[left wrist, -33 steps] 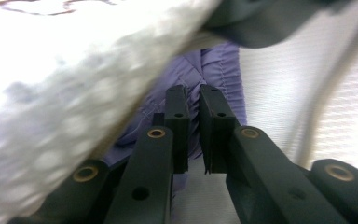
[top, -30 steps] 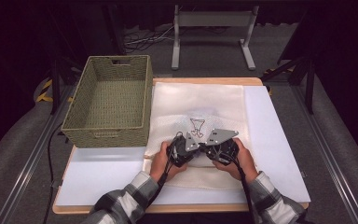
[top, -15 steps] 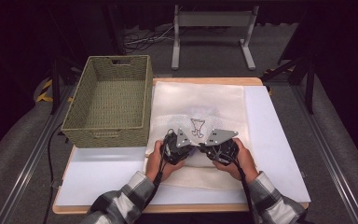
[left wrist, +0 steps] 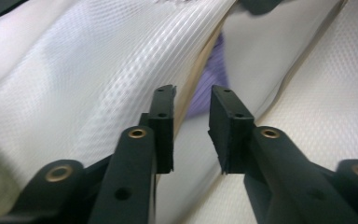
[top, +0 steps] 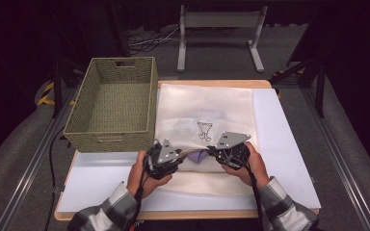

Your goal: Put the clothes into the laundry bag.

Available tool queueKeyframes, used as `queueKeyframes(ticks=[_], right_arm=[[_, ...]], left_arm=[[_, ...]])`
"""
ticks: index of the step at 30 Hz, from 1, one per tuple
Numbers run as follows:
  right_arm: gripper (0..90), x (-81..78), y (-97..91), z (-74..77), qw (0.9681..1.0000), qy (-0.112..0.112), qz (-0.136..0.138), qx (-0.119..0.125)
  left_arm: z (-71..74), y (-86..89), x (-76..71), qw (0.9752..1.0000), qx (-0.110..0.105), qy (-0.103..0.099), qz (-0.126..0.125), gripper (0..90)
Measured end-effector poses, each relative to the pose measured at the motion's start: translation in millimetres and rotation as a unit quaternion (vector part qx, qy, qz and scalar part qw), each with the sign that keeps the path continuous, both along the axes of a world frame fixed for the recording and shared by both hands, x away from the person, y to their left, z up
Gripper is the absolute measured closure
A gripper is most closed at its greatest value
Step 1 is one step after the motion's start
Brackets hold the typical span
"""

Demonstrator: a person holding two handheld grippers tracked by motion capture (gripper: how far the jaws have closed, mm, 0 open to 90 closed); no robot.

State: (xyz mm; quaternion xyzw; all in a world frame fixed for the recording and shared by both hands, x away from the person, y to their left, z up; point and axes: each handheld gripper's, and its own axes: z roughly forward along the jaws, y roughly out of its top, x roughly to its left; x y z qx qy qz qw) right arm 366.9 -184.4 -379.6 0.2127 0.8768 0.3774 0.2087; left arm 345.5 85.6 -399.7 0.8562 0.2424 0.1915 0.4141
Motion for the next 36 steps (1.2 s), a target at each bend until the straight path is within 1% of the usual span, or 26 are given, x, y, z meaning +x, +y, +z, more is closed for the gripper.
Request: queueKeyframes(ticks=[1,2,3,5,7,9,11,13,14,16,17,18,20,21,22,23,24,25,26,27,28,29,30,33,36], right_arm=[[87.3,-0.5,-0.2,0.5,1.0,-0.001,0.0,0.001],[87.3,-1.2,-0.6,1.1,1.0,-0.003,0.0,0.0],[87.3,-1.9,-1.2,2.0,1.0,-0.004,-0.001,0.001],[87.2,-2.7,-2.2,3.5,1.0,-0.006,-0.002,0.004],[87.2,-3.3,-1.9,4.1,1.0,-0.008,-0.002,0.004],[87.1,-3.6,-1.4,4.5,1.0,-0.009,-0.002,0.003],[87.1,-4.0,-0.9,4.5,1.0,-0.009,-0.001,0.003],[87.1,-4.3,-1.5,5.1,0.9999,-0.01,-0.001,0.002],[87.1,-4.3,-1.5,5.1,0.9999,-0.01,-0.001,0.002],[87.0,-4.3,-2.5,5.2,1.0,-0.008,0.0,0.005],[87.0,-4.3,-2.8,5.1,0.9999,-0.008,0.001,0.007],[86.9,-4.4,-2.9,4.8,0.9999,-0.008,0.002,0.007],[86.8,-4.9,-3.2,4.8,0.9999,-0.009,0.003,0.007],[86.8,-5.2,-3.4,4.9,0.9999,-0.01,0.003,0.007],[86.8,-5.5,-3.8,5.0,0.9999,-0.011,0.002,0.008],[86.7,-5.8,-4.1,5.0,0.9999,-0.011,0.002,0.008],[86.6,-6.2,-4.4,4.9,0.9999,-0.01,0.003,0.008],[86.5,-6.7,-4.6,4.6,0.9999,-0.01,0.003,0.008],[86.5,-7.2,-4.9,4.0,0.9999,-0.011,0.003,0.006],[86.5,-7.2,-4.9,4.0,0.9999,-0.011,0.003,0.006],[86.4,-7.6,-5.2,3.6,0.9999,-0.01,0.003,0.005],[86.4,-8.0,-5.5,3.1,0.9999,-0.009,0.004,0.006],[86.3,-8.1,-5.8,2.5,0.9999,-0.009,0.004,0.005],[85.9,-8.2,-7.2,-0.4,1.0,-0.002,0.004,0.004],[85.3,-8.4,-8.7,-2.3,1.0,0.002,0.002,0.005]], left_arm=[[0.0,10.1,-1.1,1.0,-0.003,0.0,0.003,67.6],[-1.0,19.9,-2.3,0.9999,-0.004,0.004,0.014,63.4],[-2.7,29.2,-2.8,0.9996,-0.005,0.008,0.025,61.0],[-8.3,45.3,-3.5,0.9989,-0.01,0.024,0.038,57.7],[-15.3,56.0,-4.2,0.9982,-0.003,0.038,0.046,51.6],[-22.0,62.0,-4.5,0.9977,0.001,0.054,0.042,49.6],[-27.3,65.0,-4.4,0.9972,0.016,0.056,0.047,48.1],[-31.3,67.7,-3.1,0.9962,0.015,0.07,0.051,45.3],[-31.3,67.7,-3.1,0.9962,0.015,0.07,0.051,45.5],[-35.2,68.2,-1.3,0.9954,0.02,0.082,0.045,45.2],[-37.6,68.0,0.5,0.9944,0.017,0.093,0.046,45.2],[-39.0,68.4,1.9,0.9939,0.013,0.101,0.041,46.9],[-40.2,68.5,3.5,0.9934,0.013,0.107,0.04,49.2],[-40.9,68.9,4.4,0.9926,0.009,0.115,0.039,50.6],[-41.4,69.2,4.8,0.9919,0.005,0.122,0.036,54.9],[-41.7,69.0,4.8,0.9918,0.008,0.125,0.027,60.4],[-41.7,68.5,5.1,0.9911,0.013,0.13,0.024,65.7],[-42.1,67.4,5.0,0.9907,0.013,0.134,0.021,69.9],[-42.2,66.6,5.1,0.9905,0.022,0.134,0.02,73.5],[-42.2,66.6,5.1,0.9905,0.022,0.134,0.02,75.9],[-42.5,65.8,4.9,0.9901,0.025,0.136,0.021,75.9],[-42.4,65.8,5.1,0.9895,0.025,0.141,0.02,79.2],[-42.3,66.2,5.0,0.989,0.02,0.144,0.024,80.9],[-41.6,66.8,5.5,0.9889,0.018,0.146,0.024,82.9],[-40.5,69.1,5.1,0.9888,0.004,0.147,0.023,83.4]])
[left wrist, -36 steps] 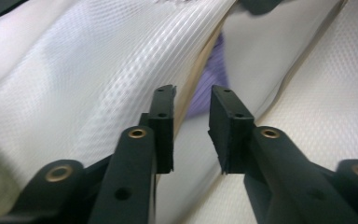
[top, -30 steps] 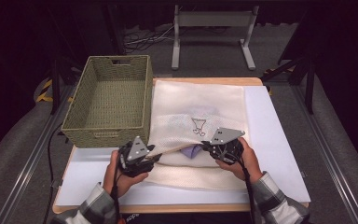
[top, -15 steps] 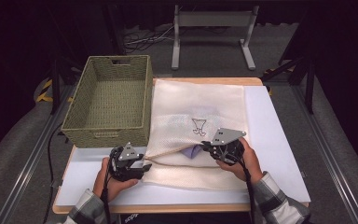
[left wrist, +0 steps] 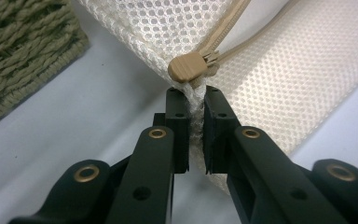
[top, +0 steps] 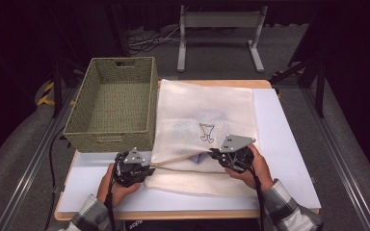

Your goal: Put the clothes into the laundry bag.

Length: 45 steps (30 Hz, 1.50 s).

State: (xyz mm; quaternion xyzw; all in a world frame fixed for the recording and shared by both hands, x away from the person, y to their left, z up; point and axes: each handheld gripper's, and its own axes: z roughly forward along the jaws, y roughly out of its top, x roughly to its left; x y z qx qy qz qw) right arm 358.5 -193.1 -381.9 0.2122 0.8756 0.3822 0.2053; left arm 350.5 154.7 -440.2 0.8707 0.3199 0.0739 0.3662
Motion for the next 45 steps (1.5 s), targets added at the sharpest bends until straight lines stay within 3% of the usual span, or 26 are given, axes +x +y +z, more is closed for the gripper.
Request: queueKeyframes(ticks=[9,16,22,27,31,45], right_arm=[[83.4,2.3,3.0,-10.5,0.9997,0.019,0.003,-0.013],[83.1,7.5,9.4,-28.1,0.9978,0.043,0.004,-0.05],[83.0,10.8,9.6,-35.6,0.9968,0.057,0.005,-0.056],[81.8,12.6,9.2,-39.0,0.9958,0.07,0.004,-0.058],[79.0,13.4,9.1,-40.6,0.9949,0.078,0.005,-0.063],[79.3,13.1,8.5,-43.3,0.9946,0.077,0.012,-0.069]], left_arm=[[4.3,13.3,-6.4,0.9992,-0.034,-0.021,0.005,83.0],[2.2,12.8,-7.4,0.9995,-0.02,-0.024,0.002,83.1],[2.4,12.3,-8.7,0.9994,-0.016,-0.031,0.002,82.9],[1.3,11.5,-9.6,0.9992,0.0,-0.041,0.003,82.6],[1.4,12.6,-9.8,0.9991,-0.003,-0.042,0.005,82.4],[1.2,12.7,-10.2,0.9992,-0.006,-0.039,0.007,82.2]])
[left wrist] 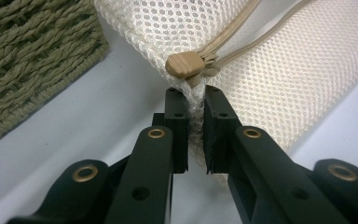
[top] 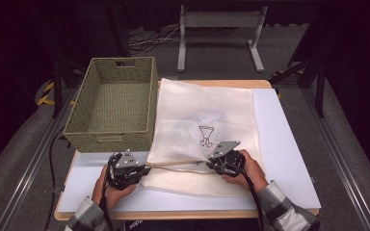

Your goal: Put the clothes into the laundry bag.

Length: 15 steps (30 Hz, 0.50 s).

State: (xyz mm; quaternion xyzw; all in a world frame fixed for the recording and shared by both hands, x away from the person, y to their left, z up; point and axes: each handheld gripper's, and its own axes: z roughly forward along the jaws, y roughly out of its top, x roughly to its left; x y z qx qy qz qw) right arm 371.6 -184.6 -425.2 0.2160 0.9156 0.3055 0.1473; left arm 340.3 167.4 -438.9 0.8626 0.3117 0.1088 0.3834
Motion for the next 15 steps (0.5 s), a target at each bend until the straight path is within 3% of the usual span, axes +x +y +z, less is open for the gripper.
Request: queueKeyframes(ticks=[15], right_arm=[[72.9,-4.7,-6.1,10.2,0.9996,-0.013,0.009,0.023]], left_arm=[[-1.2,0.5,-0.7,1.0,-0.006,-0.004,0.003,82.0]])
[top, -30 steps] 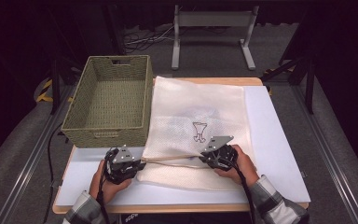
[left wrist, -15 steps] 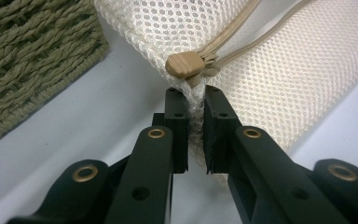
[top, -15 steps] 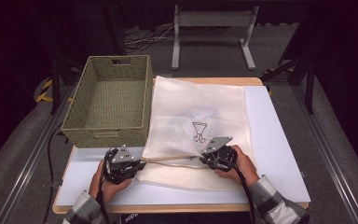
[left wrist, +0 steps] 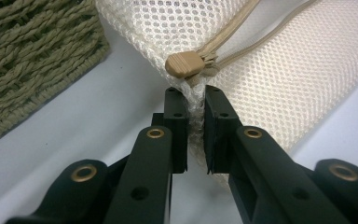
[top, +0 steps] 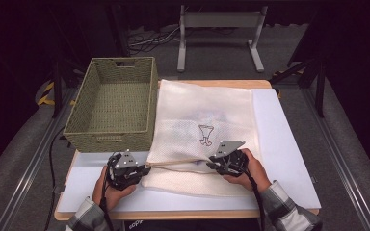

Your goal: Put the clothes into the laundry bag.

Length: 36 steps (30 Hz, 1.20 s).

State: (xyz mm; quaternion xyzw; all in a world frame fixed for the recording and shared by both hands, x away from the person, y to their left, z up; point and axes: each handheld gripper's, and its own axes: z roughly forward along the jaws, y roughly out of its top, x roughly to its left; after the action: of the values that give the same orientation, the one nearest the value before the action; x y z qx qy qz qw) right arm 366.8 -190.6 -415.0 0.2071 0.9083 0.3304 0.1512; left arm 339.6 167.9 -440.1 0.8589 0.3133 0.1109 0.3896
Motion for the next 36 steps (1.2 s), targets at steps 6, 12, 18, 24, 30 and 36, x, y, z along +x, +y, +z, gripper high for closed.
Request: queueKeyframes(ticks=[6,12,18,24,30,36], right_arm=[[71.9,-2.1,-3.2,5.2,0.9999,-0.008,0.001,0.012],[67.0,-4.9,-4.0,12.0,0.9987,-0.035,-0.005,0.036],[67.0,-8.6,-4.2,19.8,0.9974,-0.048,0.004,0.054],[64.5,-10.5,-3.4,24.2,0.9966,-0.056,0.001,0.06],[60.0,-10.6,-2.7,26.0,0.9961,-0.06,-0.002,0.065],[51.6,-9.1,-0.8,24.8,0.9959,-0.064,-0.008,0.064]], left_arm=[[-1.0,-0.1,0.6,1.0,-0.002,0.001,0.0,82.3],[-0.8,0.3,1.4,1.0,0.002,-0.004,-0.004,82.3],[-0.9,0.1,1.0,1.0,0.002,-0.004,-0.004,82.3],[-0.7,0.0,0.1,1.0,0.0,-0.004,-0.002,82.5],[-1.5,-0.1,0.4,1.0,-0.004,0.0,-0.002,83.1],[-1.0,-0.2,0.6,1.0,0.0,-0.001,-0.005,83.2]])
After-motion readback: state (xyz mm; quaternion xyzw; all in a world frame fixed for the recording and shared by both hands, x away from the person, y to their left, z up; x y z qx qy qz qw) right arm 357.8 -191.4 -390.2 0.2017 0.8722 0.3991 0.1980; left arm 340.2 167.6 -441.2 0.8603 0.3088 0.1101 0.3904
